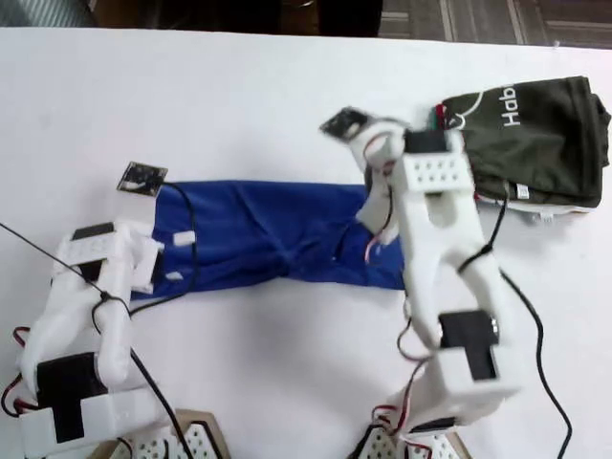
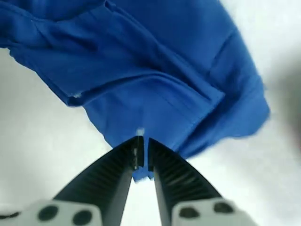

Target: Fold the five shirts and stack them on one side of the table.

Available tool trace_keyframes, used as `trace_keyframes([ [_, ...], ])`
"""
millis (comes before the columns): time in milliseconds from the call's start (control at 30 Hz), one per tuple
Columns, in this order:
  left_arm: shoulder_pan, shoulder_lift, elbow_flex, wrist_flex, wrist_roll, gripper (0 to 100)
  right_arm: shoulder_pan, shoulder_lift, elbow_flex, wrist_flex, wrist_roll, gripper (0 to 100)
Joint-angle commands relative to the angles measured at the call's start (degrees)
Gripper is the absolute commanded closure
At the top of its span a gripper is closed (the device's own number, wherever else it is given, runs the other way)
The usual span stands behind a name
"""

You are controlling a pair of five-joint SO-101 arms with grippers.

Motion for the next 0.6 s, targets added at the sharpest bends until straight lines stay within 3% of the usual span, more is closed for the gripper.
trace_keyframes([
  [0,0.7,-0.2,-0.7,-0.7,0.6,97,-2.9,-8.0,14.3,-14.0,-4.1,97.8],
  [133,0.7,-0.2,-0.7,-0.7,0.6,97,-5.5,-8.7,16.9,-17.8,-8.2,97.8],
  [433,0.7,-0.2,-0.7,-0.7,0.7,97,-10.1,0.0,16.6,-22.6,-9.1,97.8],
  [567,0.7,-0.2,-0.7,-0.7,0.7,97,-10.0,0.2,13.2,-24.0,-16.6,97.8],
])
